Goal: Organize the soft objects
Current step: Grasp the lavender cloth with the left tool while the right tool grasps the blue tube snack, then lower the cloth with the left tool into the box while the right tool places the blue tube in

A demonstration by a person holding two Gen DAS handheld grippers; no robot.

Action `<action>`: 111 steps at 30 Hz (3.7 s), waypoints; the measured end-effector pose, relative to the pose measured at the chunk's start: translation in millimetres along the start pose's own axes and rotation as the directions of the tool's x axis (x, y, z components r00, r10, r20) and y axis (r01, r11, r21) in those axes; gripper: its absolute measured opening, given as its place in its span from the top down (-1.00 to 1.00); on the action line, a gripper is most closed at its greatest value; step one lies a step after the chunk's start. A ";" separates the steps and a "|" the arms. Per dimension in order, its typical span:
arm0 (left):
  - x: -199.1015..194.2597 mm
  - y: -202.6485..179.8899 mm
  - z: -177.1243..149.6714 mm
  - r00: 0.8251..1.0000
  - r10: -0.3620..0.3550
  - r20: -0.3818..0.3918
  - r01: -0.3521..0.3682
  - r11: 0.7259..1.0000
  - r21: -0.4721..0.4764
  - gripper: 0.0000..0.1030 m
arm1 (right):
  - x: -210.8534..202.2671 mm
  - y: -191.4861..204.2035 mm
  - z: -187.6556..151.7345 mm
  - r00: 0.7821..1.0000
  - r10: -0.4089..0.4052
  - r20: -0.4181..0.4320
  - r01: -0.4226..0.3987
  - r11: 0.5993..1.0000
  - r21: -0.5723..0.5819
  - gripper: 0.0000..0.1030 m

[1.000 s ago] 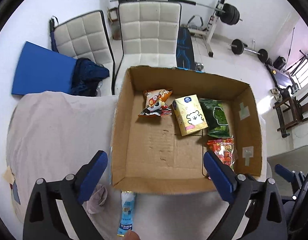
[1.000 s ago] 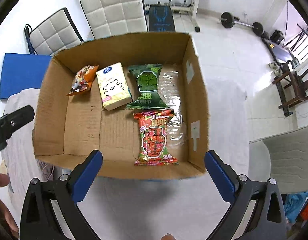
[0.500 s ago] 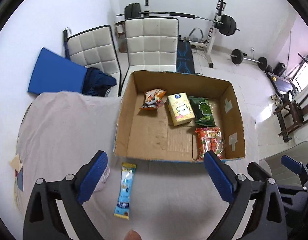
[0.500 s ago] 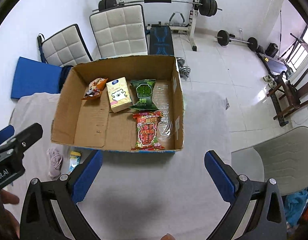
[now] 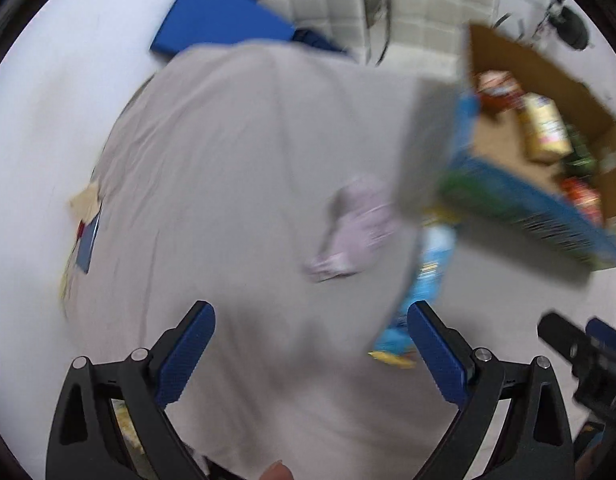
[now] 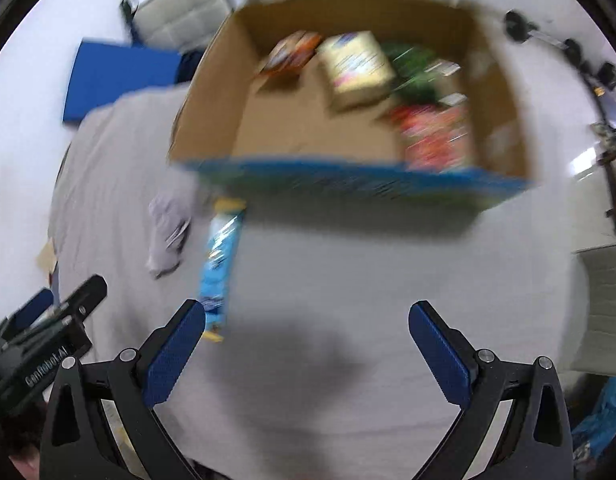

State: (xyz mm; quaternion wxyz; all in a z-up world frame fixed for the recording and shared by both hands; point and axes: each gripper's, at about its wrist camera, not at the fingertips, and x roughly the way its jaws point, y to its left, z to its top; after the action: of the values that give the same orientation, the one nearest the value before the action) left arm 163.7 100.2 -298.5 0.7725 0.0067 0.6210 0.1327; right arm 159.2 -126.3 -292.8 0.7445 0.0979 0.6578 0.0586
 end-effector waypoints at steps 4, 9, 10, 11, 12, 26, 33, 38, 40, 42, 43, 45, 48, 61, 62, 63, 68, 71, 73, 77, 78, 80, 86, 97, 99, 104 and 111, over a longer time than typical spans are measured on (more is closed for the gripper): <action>46.1 24.9 7.1 0.997 0.054 -0.053 -0.053 0.998 0.022 -0.92 | 65.8 39.1 10.3 0.996 0.030 -0.081 -0.028 0.999 0.029 -0.95; 85.8 41.2 19.8 0.994 0.034 -0.103 -0.030 0.999 0.036 -0.92 | 138.5 66.8 24.6 0.984 0.001 -0.179 0.008 0.999 0.050 -0.49; 87.8 42.3 20.9 0.994 0.028 -0.103 -0.024 0.999 0.039 -0.92 | 147.4 69.4 24.5 0.982 -0.003 -0.189 0.014 0.998 0.056 -0.42; 91.9 41.4 23.9 0.994 0.018 -0.104 -0.013 0.999 0.047 -0.92 | 154.7 71.9 24.2 0.981 -0.008 -0.193 0.019 0.998 0.056 -0.36; 94.1 41.0 25.9 0.995 0.009 -0.103 -0.004 0.999 0.051 -0.92 | 159.6 74.9 22.9 0.980 -0.020 -0.196 0.030 0.998 0.046 -0.31; 145.7 -39.0 65.3 0.944 -0.223 -0.242 0.261 0.955 0.140 -0.91 | 135.7 14.6 -27.0 0.953 -0.201 -0.227 0.208 0.978 0.007 0.68; 147.6 -54.3 51.1 0.956 -0.192 -0.221 0.234 0.955 0.181 0.21 | 118.8 -13.7 -49.4 0.958 -0.185 -0.218 0.203 0.977 0.065 0.71; 130.4 -49.0 23.2 0.960 -0.189 -0.207 0.225 0.960 0.165 0.31 | 99.0 -19.4 -60.9 0.972 -0.142 -0.189 0.159 0.984 0.079 0.72; 115.1 -50.8 9.1 0.962 -0.197 -0.188 0.230 0.958 0.174 0.31 | 87.7 -24.0 -58.6 0.976 -0.130 -0.176 0.144 0.987 0.071 0.72; 95.3 -52.8 -4.1 0.961 -0.220 -0.167 0.249 0.952 0.177 0.31 | 71.9 -27.6 -65.5 0.982 -0.111 -0.155 0.122 0.991 0.062 0.73; 81.2 -55.0 -11.3 0.958 -0.241 -0.153 0.267 0.947 0.180 0.31 | 63.0 -26.0 -67.9 0.985 -0.100 -0.141 0.108 0.993 0.054 0.73; 57.3 -58.4 -20.9 0.954 -0.273 -0.127 0.293 0.938 0.183 0.32 | 48.2 -32.0 -62.8 0.990 -0.083 -0.115 0.088 0.995 0.041 0.73; 18.4 -65.1 -29.4 0.942 -0.326 -0.083 0.336 0.920 0.201 0.32 | 18.4 -38.3 -49.2 0.995 -0.064 -0.071 0.066 0.998 0.023 0.73; -83.1 -89.8 28.3 0.890 -0.452 0.064 0.422 0.867 0.265 0.32 | -93.6 -36.2 -2.3 0.995 0.018 0.102 -0.021 0.999 0.032 0.73; -87.6 -95.7 37.9 0.885 -0.461 0.065 0.429 0.861 0.272 0.32 | -98.8 -37.3 2.9 0.993 0.027 0.111 -0.031 0.999 0.041 0.73; -91.3 -102.2 44.8 0.882 -0.466 0.068 0.433 0.859 0.272 0.32 | -100.8 -37.4 9.7 0.992 0.037 0.118 -0.043 0.998 0.050 0.73; -74.4 -120.8 97.8 0.875 -0.484 0.018 0.466 0.852 0.238 0.31 | -108.2 -45.6 59.0 0.985 0.050 0.164 -0.062 0.995 0.075 0.73; -52.3 -123.9 123.6 0.861 -0.505 -0.060 0.507 0.845 0.172 0.31 | -99.0 -47.1 90.5 0.987 0.047 0.155 -0.057 0.997 0.058 0.73; -36.8 -129.0 137.1 0.855 -0.509 -0.101 0.518 0.845 0.134 0.31 | -88.2 -45.5 116.7 0.990 0.033 0.137 -0.037 0.999 0.024 0.73; -5.5 -145.5 155.2 0.858 -0.487 -0.164 0.506 0.857 0.100 0.31 | -60.9 -43.5 162.7 0.996 -0.010 0.093 0.013 0.999 -0.033 0.73; 1.8 -150.0 158.0 0.858 -0.481 -0.181 0.502 0.860 0.093 0.31 | -55.1 -42.2 169.2 0.996 -0.020 0.082 0.024 0.998 -0.052 0.73; 13.9 -155.9 160.2 0.854 -0.474 -0.215 0.500 0.862 0.081 0.31 | -36.8 -42.1 186.2 0.998 -0.037 0.052 0.042 0.996 -0.080 0.73; 49.0 -171.7 159.0 0.859 -0.422 -0.290 0.462 0.884 0.080 0.28 | 22.6 -44.8 213.4 0.995 -0.072 -0.061 0.062 0.986 -0.154 0.73; 72.6 -171.4 152.0 0.852 -0.403 -0.334 0.433 0.901 0.018 0.25 | 78.5 -50.2 221.6 0.979 -0.076 -0.190 0.034 0.976 -0.213 0.70; 72.6 -171.3 150.3 0.851 -0.403 -0.336 0.432 0.902 0.013 0.22 | 82.2 -51.0 222.2 0.976 -0.082 -0.201 0.035 0.974 -0.224 0.69; 67.3 -169.9 146.5 0.872 -0.376 -0.313 0.406 0.913 0.035 0.13 | 84.1 -52.4 219.3 0.975 -0.094 -0.201 0.047 0.972 -0.229 0.50; 43.2 -164.4 146.4 0.903 -0.352 -0.246 0.379 0.923 0.069 -0.13 | 72.4 -72.3 210.8 0.982 -0.106 -0.159 0.074 0.979 -0.190 0.05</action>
State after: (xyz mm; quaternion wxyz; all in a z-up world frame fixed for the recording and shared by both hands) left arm 345.1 -26.6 -335.1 0.7050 -0.0806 0.7028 -0.0508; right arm 374.3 -195.6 -354.7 0.6939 -0.0064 0.7139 0.0932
